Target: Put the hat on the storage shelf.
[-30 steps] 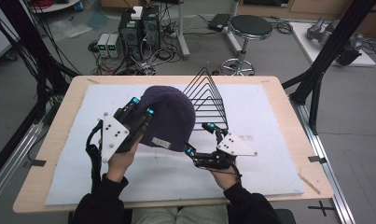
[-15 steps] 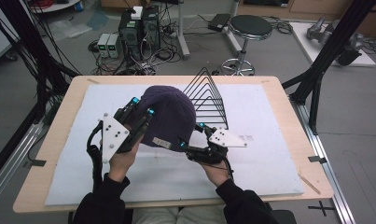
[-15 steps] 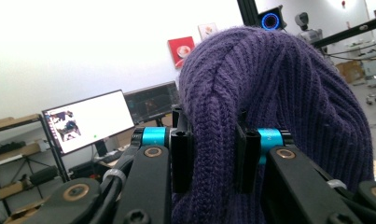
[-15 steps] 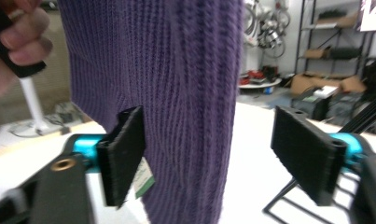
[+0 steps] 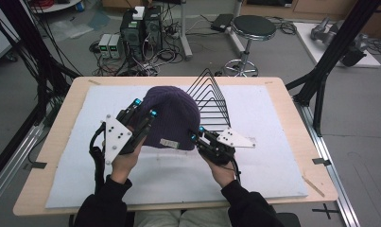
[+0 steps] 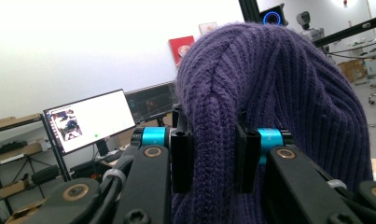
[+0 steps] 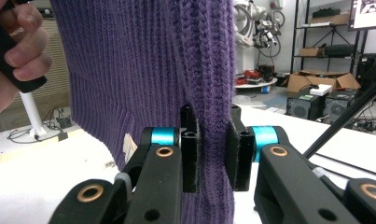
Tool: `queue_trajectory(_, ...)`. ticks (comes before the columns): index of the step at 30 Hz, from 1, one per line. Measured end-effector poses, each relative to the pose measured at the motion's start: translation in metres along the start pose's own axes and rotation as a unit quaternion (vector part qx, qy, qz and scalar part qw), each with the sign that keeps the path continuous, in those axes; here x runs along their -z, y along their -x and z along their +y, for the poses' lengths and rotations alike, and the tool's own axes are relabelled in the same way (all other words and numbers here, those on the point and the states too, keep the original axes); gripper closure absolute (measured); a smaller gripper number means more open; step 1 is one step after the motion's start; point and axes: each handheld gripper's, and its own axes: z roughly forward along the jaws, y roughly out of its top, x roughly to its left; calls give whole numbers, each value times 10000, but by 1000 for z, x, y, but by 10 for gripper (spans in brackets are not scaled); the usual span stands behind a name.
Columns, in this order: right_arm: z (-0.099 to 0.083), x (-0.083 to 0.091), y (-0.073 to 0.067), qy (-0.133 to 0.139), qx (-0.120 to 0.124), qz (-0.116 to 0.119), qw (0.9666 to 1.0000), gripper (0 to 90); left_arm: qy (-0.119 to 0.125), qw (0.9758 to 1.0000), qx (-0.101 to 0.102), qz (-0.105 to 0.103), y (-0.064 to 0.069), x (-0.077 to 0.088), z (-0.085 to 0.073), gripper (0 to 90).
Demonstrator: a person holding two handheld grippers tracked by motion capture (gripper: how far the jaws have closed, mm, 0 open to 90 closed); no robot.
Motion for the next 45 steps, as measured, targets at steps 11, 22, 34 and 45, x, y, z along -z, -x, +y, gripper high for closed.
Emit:
queue_trajectory(11,25,6,19,236,135,-267,9993,794,207,9995,238,-69,-10,-24,-3,734)
queue_trajectory(22,69,-10,38,132,280,-414,9987,795,220,9987,460,68,-34,-49,12,739)
queue_trajectory(34,100,-31,49,141,346,-498,9981,794,232,9984,442,255,-53,-71,28,739)
queue_trajectory(45,106,-48,64,318,231,-414,9984,794,192,9988,307,329,-60,-89,34,739)
